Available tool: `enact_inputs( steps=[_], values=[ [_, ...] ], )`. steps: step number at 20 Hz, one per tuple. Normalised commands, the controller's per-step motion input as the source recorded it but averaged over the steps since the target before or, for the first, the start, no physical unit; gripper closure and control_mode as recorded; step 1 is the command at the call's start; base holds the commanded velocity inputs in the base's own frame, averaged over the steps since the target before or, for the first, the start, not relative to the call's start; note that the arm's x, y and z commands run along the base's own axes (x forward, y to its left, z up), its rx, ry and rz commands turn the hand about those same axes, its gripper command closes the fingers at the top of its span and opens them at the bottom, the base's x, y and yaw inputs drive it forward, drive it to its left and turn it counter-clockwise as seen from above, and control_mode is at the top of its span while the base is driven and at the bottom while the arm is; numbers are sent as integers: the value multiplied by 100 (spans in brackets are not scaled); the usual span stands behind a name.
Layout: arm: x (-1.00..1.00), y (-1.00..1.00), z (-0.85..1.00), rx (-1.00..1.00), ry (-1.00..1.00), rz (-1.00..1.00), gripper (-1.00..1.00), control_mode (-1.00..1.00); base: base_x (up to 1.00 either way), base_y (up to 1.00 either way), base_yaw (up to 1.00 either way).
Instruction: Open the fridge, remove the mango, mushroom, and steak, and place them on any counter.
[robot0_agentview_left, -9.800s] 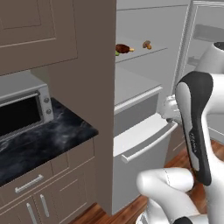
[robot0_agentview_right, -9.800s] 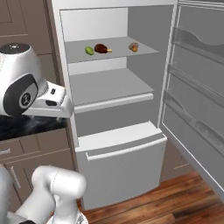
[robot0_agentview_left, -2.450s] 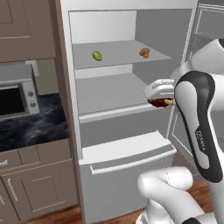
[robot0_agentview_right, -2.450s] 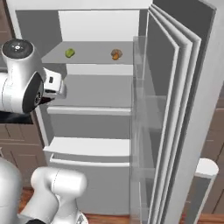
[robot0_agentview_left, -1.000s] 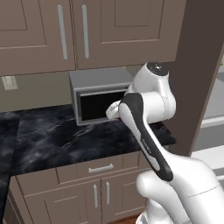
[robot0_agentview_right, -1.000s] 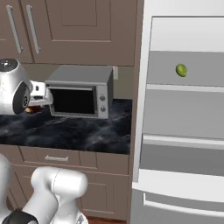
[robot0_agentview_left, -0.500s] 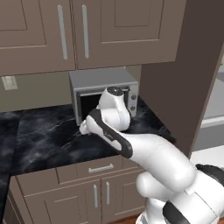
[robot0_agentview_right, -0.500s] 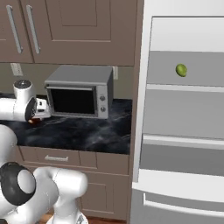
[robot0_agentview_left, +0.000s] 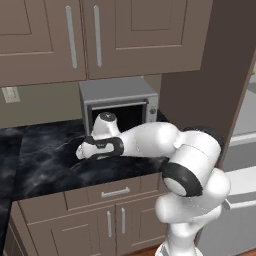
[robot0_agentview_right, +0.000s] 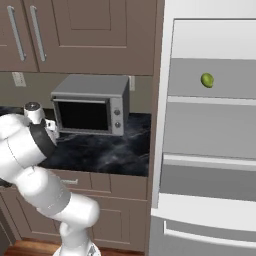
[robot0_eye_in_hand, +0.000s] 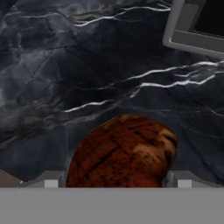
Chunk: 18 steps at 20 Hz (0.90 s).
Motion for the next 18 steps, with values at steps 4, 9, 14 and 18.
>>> enact_inputs(
  steps=[4, 9, 14, 18],
  values=[
    [44, 33, -64, -4, 0, 0, 100, -100, 0, 0, 0],
    [33, 22, -35, -2, 0, 0, 100, -100, 0, 0, 0],
    [64, 11, -34, -1, 0, 0, -100, -100, 0, 0, 0],
    [60, 2, -29, 0, 0, -1, -100, -100, 0, 0, 0]
  ],
)
